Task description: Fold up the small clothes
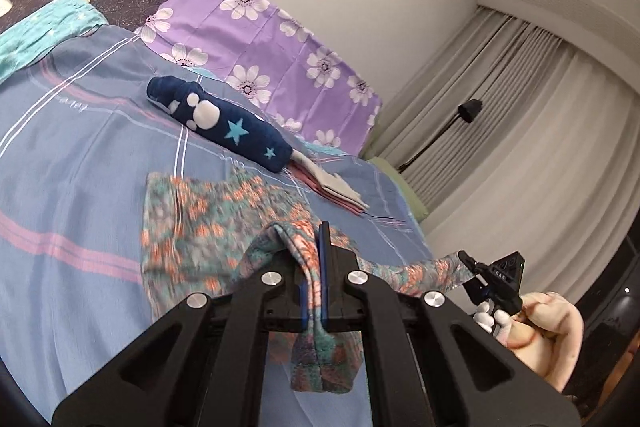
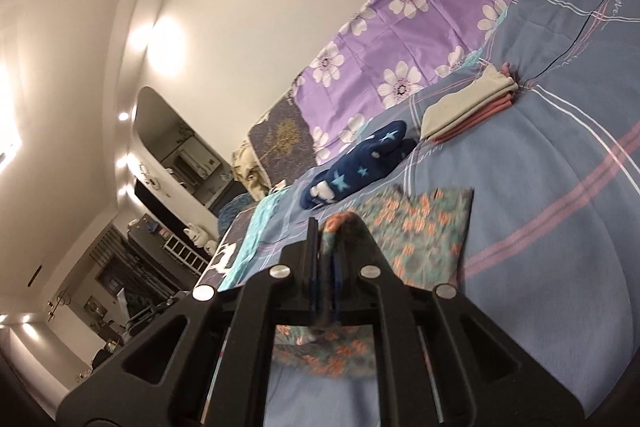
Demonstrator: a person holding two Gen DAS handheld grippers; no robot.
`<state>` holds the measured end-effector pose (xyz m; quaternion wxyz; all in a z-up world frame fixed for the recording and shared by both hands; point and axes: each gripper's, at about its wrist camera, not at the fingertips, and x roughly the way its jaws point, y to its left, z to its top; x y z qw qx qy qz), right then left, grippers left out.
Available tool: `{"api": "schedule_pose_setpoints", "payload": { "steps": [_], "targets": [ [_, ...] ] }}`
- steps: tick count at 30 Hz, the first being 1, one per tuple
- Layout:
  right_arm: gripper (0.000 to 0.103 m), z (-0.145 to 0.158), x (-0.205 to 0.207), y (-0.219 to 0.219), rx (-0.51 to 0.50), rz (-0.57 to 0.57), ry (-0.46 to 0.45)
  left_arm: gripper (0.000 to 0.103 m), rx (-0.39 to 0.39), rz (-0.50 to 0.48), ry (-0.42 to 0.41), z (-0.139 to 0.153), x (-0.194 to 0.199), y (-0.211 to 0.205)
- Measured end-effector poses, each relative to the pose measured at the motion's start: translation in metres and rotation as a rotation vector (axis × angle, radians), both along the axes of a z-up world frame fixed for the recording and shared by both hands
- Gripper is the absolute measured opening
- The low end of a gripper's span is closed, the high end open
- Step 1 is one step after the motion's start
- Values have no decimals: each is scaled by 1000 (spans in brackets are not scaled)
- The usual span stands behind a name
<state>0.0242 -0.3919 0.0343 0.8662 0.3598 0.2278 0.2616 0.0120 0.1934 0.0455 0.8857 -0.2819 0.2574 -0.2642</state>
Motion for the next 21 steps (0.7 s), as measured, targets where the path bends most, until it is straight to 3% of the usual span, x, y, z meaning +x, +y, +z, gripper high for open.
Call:
{"api": "schedule_pose_setpoints", "payload": {
  "steps": [7,12,16,21],
  "targets": [
    [7,-36,115,7,3,-48,190,2,38,46,128,-27,118,1],
    [7,-90,172,15,-47,-46,327,2,53,61,297,-94,191,4],
    [8,-123,189,19,-71,-36,388,2,30,64,392,-140,210,14],
    [11,-123,185,20,-111,-4,381,7,12,43,365,-140,201,22]
  ]
}}
